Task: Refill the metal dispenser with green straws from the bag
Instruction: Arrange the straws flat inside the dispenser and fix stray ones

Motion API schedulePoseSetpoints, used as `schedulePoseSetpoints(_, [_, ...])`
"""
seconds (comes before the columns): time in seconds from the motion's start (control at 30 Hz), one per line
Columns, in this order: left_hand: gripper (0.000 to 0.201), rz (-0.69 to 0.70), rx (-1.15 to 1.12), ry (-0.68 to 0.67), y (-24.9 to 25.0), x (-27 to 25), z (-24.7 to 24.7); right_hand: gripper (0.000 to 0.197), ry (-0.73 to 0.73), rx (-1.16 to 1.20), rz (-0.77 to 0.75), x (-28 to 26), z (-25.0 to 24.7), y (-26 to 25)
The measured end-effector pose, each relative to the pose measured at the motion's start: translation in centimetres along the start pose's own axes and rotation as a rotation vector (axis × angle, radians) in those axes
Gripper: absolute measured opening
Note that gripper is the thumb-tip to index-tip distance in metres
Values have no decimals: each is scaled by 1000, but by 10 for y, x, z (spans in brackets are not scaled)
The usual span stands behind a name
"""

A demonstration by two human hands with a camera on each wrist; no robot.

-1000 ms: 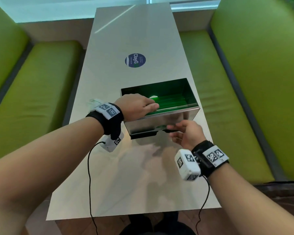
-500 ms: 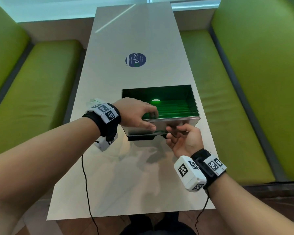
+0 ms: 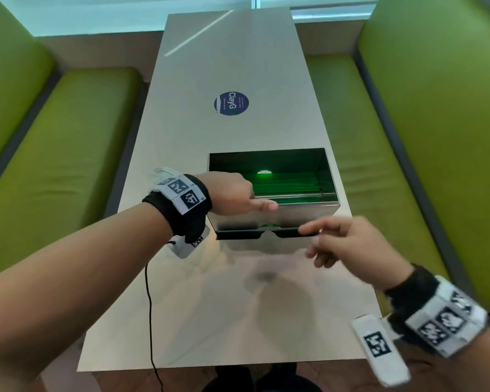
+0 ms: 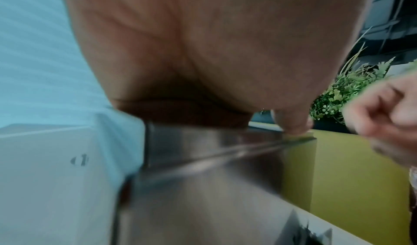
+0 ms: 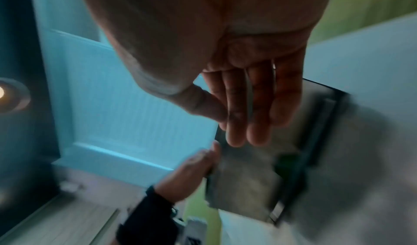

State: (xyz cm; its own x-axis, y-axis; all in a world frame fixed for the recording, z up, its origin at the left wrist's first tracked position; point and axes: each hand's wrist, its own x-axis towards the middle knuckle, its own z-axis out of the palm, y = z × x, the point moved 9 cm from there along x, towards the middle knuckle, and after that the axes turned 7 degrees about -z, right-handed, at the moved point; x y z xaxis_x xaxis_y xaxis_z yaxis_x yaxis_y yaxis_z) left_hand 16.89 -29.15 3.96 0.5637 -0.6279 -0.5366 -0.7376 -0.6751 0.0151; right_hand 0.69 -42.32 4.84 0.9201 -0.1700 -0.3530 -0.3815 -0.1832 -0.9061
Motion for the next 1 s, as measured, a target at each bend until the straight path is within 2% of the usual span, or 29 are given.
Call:
schedulePoseSetpoints(0.1, [75, -58, -68, 100, -17, 0, -17, 21, 25, -134, -280, 10, -29, -82])
schedulePoseSetpoints(0.2, [50, -27, -66, 103, -24, -1, -25, 18, -28, -412, -363, 56, -28, -125])
schedulePoseSetpoints(0.23, [38, -14, -20, 100, -23, 0, -26, 16, -76, -549, -357, 75, -20, -125])
schedulePoseSetpoints(0.3, [29, -3, 78, 68, -17, 2, -23, 13, -195, -816, -311, 108, -3, -111])
schedulePoseSetpoints(0.4, [30, -5, 214, -25, -12, 8, -11, 25, -411, -1180, -212, 133, 24, -77])
schedulePoseSetpoints(0.5, [28, -25, 299, -122, -12, 13, 0, 27, -565, -1398, -159, 136, 39, -57])
schedulePoseSetpoints(0.67, [32, -6, 332, -207, -3, 13, 1, 33, -690, -1525, -136, 133, 53, -47])
schedulePoseSetpoints(0.73, [28, 23, 284, -155, -4, 12, -7, 28, -687, -1518, -165, 133, 52, -54])
schedulePoseSetpoints(0.83, [15, 91, 157, -77, -6, 9, -16, 13, -734, -1319, -178, 133, 49, -56])
schedulePoseSetpoints(0.9, [23, 119, 144, -90, -4, 7, -12, 20, -789, -1329, -160, 131, 50, -48])
schedulePoseSetpoints(1.0, [26, 107, 199, -125, -1, 8, -4, 25, -793, -1423, -183, 131, 57, -40])
